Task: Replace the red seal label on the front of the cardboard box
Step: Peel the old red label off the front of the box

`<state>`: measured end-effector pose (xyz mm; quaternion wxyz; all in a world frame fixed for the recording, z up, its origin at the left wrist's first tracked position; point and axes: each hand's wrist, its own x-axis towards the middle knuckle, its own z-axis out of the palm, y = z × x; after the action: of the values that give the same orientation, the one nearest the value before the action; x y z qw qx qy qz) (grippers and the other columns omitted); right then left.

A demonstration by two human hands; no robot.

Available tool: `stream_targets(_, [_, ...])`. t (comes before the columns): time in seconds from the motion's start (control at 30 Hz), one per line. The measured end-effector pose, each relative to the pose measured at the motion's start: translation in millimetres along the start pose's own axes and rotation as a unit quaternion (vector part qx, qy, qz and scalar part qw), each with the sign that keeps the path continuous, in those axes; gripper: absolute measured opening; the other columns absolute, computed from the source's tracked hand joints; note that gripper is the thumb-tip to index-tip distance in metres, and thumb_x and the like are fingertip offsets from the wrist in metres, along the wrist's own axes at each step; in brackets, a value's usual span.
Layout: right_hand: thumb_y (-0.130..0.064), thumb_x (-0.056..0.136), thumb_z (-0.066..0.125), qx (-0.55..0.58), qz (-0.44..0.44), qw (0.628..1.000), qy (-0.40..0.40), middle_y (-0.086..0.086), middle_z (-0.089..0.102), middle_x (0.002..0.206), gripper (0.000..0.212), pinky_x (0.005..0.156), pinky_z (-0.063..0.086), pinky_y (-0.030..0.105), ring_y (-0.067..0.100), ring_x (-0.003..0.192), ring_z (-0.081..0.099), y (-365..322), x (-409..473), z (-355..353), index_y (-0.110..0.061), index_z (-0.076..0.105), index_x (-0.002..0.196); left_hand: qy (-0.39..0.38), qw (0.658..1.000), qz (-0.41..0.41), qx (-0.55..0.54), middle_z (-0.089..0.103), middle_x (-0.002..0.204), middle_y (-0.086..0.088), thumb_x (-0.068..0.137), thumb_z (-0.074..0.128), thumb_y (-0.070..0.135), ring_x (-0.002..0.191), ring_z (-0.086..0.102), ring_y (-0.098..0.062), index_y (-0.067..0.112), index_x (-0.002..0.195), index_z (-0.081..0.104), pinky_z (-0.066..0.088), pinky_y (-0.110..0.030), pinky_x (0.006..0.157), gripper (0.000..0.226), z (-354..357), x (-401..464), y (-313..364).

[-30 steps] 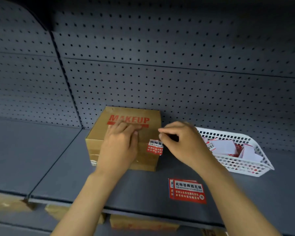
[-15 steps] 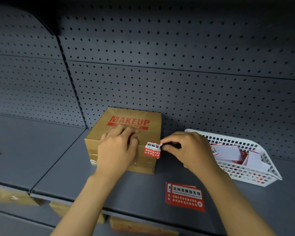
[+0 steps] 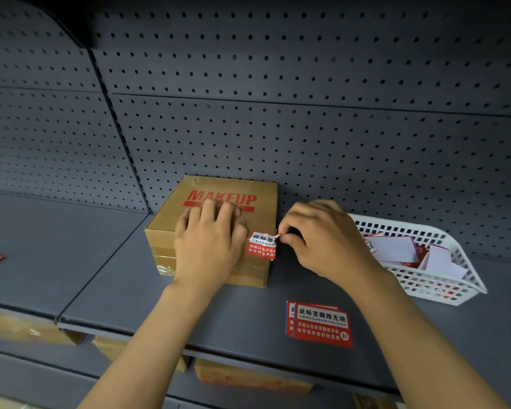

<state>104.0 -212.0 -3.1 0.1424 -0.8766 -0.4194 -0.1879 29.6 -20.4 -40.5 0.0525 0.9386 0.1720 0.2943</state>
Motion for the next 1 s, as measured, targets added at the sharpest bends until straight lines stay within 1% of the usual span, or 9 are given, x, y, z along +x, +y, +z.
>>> stream_targets(0.13, [-0.035, 0.085, 0.071, 0.019, 0.041, 0.999, -0.003, -0.012, 0.072, 0.097, 0.013, 0.089, 0.050, 0.038, 0.015, 0.091, 0.065, -1, -4, -2, -0.031, 0.074, 0.096, 0.000, 1.000, 0.014, -0.002, 0.063, 0.105, -0.001, 0.098, 0.040, 0.042, 0.095, 0.060, -0.028, 0.023, 0.107, 0.062, 0.042, -0.045, 0.097, 0.030, 0, 1, -2])
stream_targets(0.3, [-0.033, 0.082, 0.076, 0.266, 0.180, 0.946, -0.026, -0.023, 0.070, 0.110, 0.060, 0.094, 0.053, 0.035, 0.001, 0.103, 0.065, 1, -11, 8, -0.044, 0.053, 0.136, 0.006, 1.000, 0.023, -0.005, 0.063, 0.105, 0.001, 0.098, 0.040, 0.042, 0.095, 0.061, -0.026, 0.024, 0.107, 0.062, 0.041, -0.044, 0.097, 0.030, 1, 0, -5])
stream_targets(0.4, [-0.048, 0.077, 0.073, 0.292, 0.186, 0.937, -0.042, -0.021, 0.073, 0.113, 0.051, 0.095, 0.056, 0.037, -0.003, 0.103, 0.067, 0, -15, 21, -0.051, 0.060, 0.127, 0.010, 1.000, 0.026, -0.008, 0.063, 0.105, 0.001, 0.098, 0.039, 0.043, 0.095, 0.061, -0.026, 0.024, 0.106, 0.062, 0.042, -0.045, 0.095, 0.030, 2, 1, -4])
stream_targets(0.5, [-0.032, 0.081, 0.078, 0.325, 0.189, 0.926, 0.022, -0.019, 0.077, 0.100, 0.028, 0.085, 0.060, 0.028, -0.005, 0.092, 0.071, -1, -18, 32, -0.037, 0.075, 0.109, 0.012, 0.999, 0.030, -0.011, 0.063, 0.106, 0.002, 0.099, 0.038, 0.042, 0.095, 0.061, -0.025, 0.025, 0.107, 0.061, 0.042, -0.045, 0.095, 0.030, 2, 0, -5])
stream_targets(0.6, [-0.022, 0.084, 0.077, 0.313, 0.174, 0.933, 0.044, -0.019, 0.076, 0.089, 0.015, 0.075, 0.057, 0.016, -0.005, 0.085, 0.070, 3, -19, 29, -0.028, 0.079, 0.098, 0.012, 0.999, 0.032, -0.008, 0.062, 0.107, 0.002, 0.099, 0.036, 0.042, 0.095, 0.060, -0.024, 0.025, 0.106, 0.060, 0.042, -0.044, 0.094, 0.030, 2, 0, -5])
stream_targets(0.7, [-0.015, 0.090, 0.069, 0.290, 0.167, 0.942, 0.007, -0.017, 0.073, 0.100, 0.026, 0.080, 0.058, 0.023, 0.001, 0.090, 0.068, 5, -15, 20, -0.030, 0.074, 0.111, 0.018, 0.999, 0.031, -0.003, 0.061, 0.105, 0.002, 0.099, 0.037, 0.041, 0.094, 0.060, -0.024, 0.024, 0.105, 0.060, 0.041, -0.044, 0.093, 0.029, 4, 0, -5])
stream_targets(0.77, [-0.023, 0.093, 0.062, 0.263, 0.159, 0.951, 0.030, -0.018, 0.071, 0.105, 0.031, 0.082, 0.058, 0.030, 0.003, 0.094, 0.066, -4, -8, 14, -0.035, 0.069, 0.121, 0.025, 0.999, 0.031, 0.000, 0.062, 0.103, 0.002, 0.099, 0.039, 0.040, 0.092, 0.060, -0.024, 0.024, 0.104, 0.061, 0.041, -0.044, 0.092, 0.028, 4, -1, -4])
stream_targets(0.87, [-0.051, 0.090, 0.057, 0.147, 0.133, 0.980, 0.016, -0.019, 0.069, 0.108, 0.033, 0.079, 0.053, 0.029, 0.004, 0.101, 0.062, -25, -1, 7, -0.035, 0.074, 0.114, 0.032, 0.999, 0.033, 0.002, 0.062, 0.101, 0.002, 0.098, 0.040, 0.040, 0.090, 0.060, -0.025, 0.024, 0.104, 0.062, 0.041, -0.043, 0.091, 0.027, 5, -2, -5])
stream_targets(1.0, [-0.051, 0.087, 0.066, 0.042, 0.127, 0.991, 0.021, -0.016, 0.072, 0.103, 0.025, 0.070, 0.042, 0.027, 0.010, 0.099, 0.059, -39, -2, 2, -0.032, 0.079, 0.096, 0.032, 0.999, 0.035, 0.004, 0.062, 0.100, 0.003, 0.098, 0.040, 0.041, 0.090, 0.060, -0.024, 0.025, 0.104, 0.063, 0.041, -0.043, 0.090, 0.028, 5, -1, -5])
